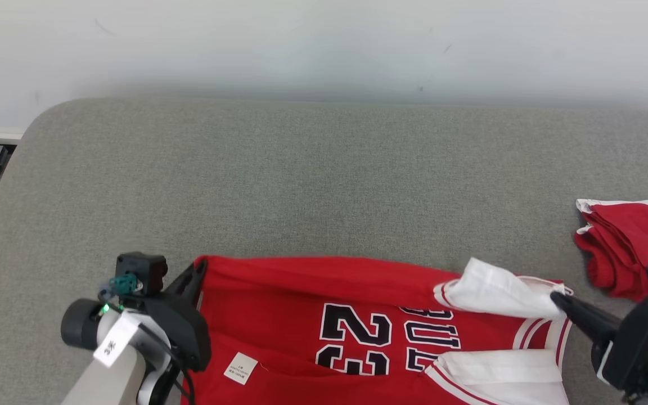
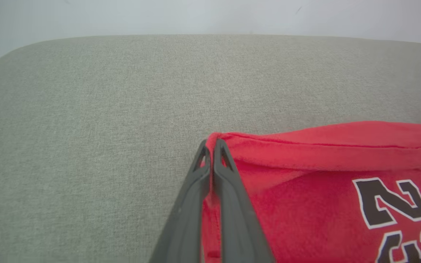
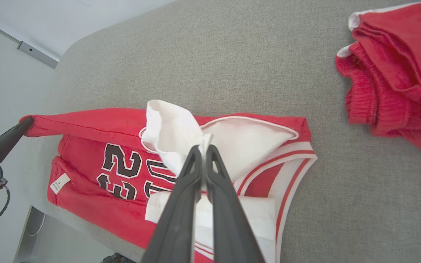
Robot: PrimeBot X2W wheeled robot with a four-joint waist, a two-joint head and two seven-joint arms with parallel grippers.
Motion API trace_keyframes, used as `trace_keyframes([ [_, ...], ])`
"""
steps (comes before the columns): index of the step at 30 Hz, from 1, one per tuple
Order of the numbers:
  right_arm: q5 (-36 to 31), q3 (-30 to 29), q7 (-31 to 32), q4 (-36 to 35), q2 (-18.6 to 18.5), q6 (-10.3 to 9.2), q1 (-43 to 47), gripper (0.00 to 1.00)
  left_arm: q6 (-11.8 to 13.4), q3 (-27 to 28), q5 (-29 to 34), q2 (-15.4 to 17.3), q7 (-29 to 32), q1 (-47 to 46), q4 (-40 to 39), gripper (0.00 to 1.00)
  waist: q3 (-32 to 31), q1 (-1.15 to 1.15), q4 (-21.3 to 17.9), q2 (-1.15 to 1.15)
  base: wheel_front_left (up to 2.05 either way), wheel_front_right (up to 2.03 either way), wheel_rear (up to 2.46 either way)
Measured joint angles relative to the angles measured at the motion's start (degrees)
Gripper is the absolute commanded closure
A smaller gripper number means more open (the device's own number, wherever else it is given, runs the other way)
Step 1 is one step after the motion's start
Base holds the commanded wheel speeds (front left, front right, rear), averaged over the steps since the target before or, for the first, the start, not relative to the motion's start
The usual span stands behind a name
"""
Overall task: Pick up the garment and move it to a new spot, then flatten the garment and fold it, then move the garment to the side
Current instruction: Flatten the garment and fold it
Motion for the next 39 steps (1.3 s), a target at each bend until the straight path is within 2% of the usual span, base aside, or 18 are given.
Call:
trace_keyframes([
  [7, 4.23, -1.2, 3.05, -3.71, -0.18, 0.54, 6.22, 1.0, 0.1, 0.2, -0.38, 0.25, -1.83, 3.61, -1.24, 1.0, -0.49, 0.0, -0.13, 0.0, 0.0, 0.0, 0.0],
  [22, 4.92, -0.08, 7.84, -4.09, -0.56, 0.46, 11.07, 1.0, 0.74, 0.68, -0.99, 0.62, -3.96, 6.91, -0.27, 1.0, -0.75, 0.0, -0.56, 0.0, 0.0, 0.0, 0.0],
  [23, 4.92, 0.01, 7.95, -4.1, -0.63, 0.44, 11.39, 0.93, 1.08, 0.64, -0.96, 0.65, -3.96, 6.91, -0.04, 0.91, -0.74, 0.0, -0.55, 0.0, 0.0, 0.0, 0.0],
  [25, 4.91, 0.51, 9.03, -4.04, -0.99, 0.42, 12.02, 0.84, 1.08, 0.53, -0.92, 0.86, -3.96, 6.92, 0.37, 0.95, -0.71, 0.0, -0.52, 0.0, 0.0, 0.0, 0.0],
  [26, 4.8, 0.57, 9.35, -4.05, -1.09, 0.36, 12.35, 0.53, 1.08, 0.46, -0.91, 0.99, -3.94, 6.93, 0.63, 0.85, -0.71, 0.0, -0.52, 0.0, 0.0, 0.0, 0.0],
  [27, 4.45, 0.55, 9.35, -3.98, -1.25, 0.07, 12.69, 0.0, 1.08, 0.33, -0.76, 1.13, -3.91, 6.98, 0.88, 0.75, -0.7, 0.0, -0.52, 0.0, 0.0, 0.0, 0.0],
  [28, 4.04, 0.37, 9.37, -3.64, -1.38, -0.46, 12.72, 0.0, 1.08, 0.27, -0.65, 1.19, -3.9, 7.17, 1.07, 0.52, -0.7, 0.0, -0.52, 0.0, 0.0, 0.0, 0.0],
  [29, 3.67, 0.22, 9.47, -3.42, -1.62, -0.66, 12.71, 0.0, 1.09, 0.15, -0.63, 1.19, -3.88, 7.5, 1.24, 0.0, -0.7, 0.0, -0.52, 0.0, 0.0, 0.0, 0.0],
  [39, 1.01, -0.43, 9.88, -3.44, -2.75, -2.12, 12.78, 0.0, 1.85, 0.97, -0.78, 1.7, -4.07, 9.12, 2.23, 0.0, -1.07, 0.0, -0.47, 0.0, 0.0, 0.0, 0.0],
])
